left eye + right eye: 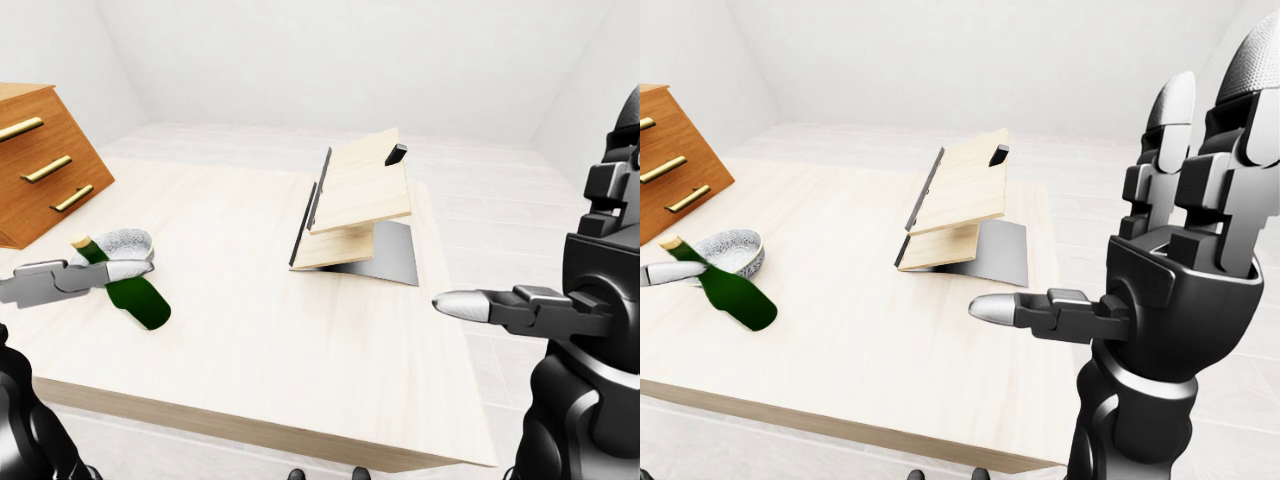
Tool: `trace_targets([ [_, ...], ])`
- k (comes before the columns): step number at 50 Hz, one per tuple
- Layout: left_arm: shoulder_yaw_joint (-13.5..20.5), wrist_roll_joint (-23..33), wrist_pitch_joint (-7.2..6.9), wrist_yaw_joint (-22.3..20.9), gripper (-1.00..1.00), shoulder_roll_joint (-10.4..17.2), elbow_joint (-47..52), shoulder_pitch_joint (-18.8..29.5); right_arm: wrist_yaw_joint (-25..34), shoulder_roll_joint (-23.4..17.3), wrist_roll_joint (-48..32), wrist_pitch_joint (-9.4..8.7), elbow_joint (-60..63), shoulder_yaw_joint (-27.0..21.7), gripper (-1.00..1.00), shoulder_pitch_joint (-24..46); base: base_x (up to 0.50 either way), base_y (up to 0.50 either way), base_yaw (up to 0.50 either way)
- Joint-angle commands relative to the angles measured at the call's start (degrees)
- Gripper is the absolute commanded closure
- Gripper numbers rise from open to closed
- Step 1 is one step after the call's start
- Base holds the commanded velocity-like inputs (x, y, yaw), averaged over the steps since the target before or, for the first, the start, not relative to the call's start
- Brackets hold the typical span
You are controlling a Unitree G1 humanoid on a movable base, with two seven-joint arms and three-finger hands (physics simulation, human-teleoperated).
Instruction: Put the wine bottle on the wine rack.
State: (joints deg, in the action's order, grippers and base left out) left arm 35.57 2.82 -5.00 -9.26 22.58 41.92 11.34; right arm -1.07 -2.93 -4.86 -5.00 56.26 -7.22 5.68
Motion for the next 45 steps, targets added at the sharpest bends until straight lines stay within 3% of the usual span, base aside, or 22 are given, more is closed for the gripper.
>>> trace_targets([
  [1, 4.0, 1.2, 0.0, -2.5, -1.0, -0.6, -4.9, -4.1, -0.1, 0.1, 0.0, 0.0, 0.3, 0.0, -1.0, -0.4, 0.0, 0.0, 0.0],
  [27, 8.2, 1.2, 0.0, -3.5, -1.0, -1.3, -9.7, -6.8, -0.1, 0.6, -0.5, 0.0, 0.0, 1.2, -1.0, -1.2, 0.0, 0.0, 0.0],
  [45, 12.6, -5.1, 0.0, -0.3, -1.0, -0.9, -17.3, -7.5, -0.3, 0.6, -0.7, 0.0, -1.0, 1.5, -1.0, -0.5, 0.0, 0.0, 0.0],
])
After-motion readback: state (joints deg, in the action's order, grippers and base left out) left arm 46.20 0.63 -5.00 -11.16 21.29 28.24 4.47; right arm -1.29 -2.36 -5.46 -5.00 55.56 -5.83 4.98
